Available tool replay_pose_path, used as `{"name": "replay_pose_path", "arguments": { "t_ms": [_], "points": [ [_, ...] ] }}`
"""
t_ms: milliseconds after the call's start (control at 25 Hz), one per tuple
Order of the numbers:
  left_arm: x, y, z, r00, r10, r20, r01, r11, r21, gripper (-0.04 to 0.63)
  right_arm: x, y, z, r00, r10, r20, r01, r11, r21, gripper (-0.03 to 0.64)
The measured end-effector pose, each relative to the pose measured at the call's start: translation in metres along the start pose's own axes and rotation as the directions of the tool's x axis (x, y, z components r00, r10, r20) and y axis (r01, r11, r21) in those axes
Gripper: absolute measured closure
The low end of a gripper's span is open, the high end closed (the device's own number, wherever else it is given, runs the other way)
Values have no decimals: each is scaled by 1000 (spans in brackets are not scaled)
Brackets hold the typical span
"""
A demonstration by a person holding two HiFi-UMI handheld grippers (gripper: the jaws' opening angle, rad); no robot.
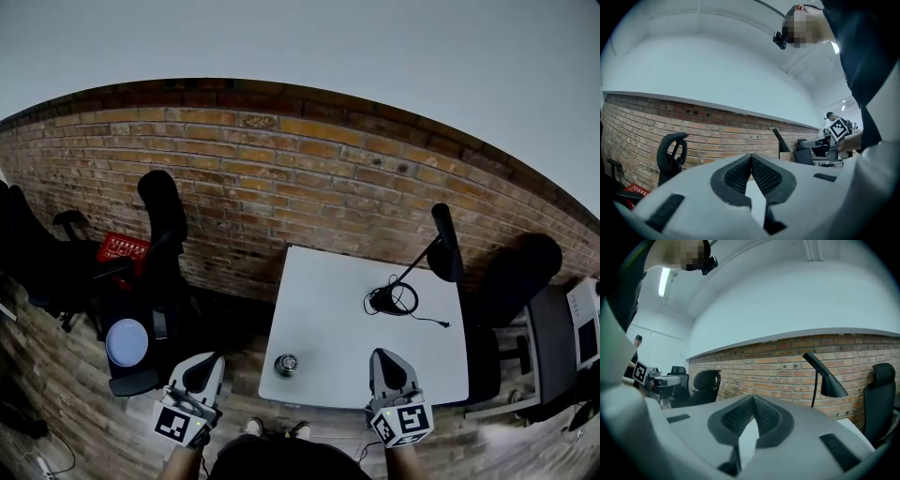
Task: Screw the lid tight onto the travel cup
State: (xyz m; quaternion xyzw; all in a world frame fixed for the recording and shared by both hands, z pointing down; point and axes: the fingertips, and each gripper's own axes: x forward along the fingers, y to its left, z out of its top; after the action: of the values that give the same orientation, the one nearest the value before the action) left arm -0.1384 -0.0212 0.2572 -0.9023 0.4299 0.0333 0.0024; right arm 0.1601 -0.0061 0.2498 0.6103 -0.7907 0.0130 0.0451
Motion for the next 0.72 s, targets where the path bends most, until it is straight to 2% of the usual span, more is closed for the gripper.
{"name": "replay_pose_path", "arguments": {
  "t_ms": [320, 720],
  "points": [
    [2, -6, -4, 999, -31, -21, 31, 999, 24, 572, -12, 1, -2, 999, -34, -8, 35, 999, 17, 603],
    [10, -22, 1, 997, -70, -14, 71, 996, 46, 572, -14, 3, 8, 996, -65, 55, 64, 998, 9, 603]
  ]
}}
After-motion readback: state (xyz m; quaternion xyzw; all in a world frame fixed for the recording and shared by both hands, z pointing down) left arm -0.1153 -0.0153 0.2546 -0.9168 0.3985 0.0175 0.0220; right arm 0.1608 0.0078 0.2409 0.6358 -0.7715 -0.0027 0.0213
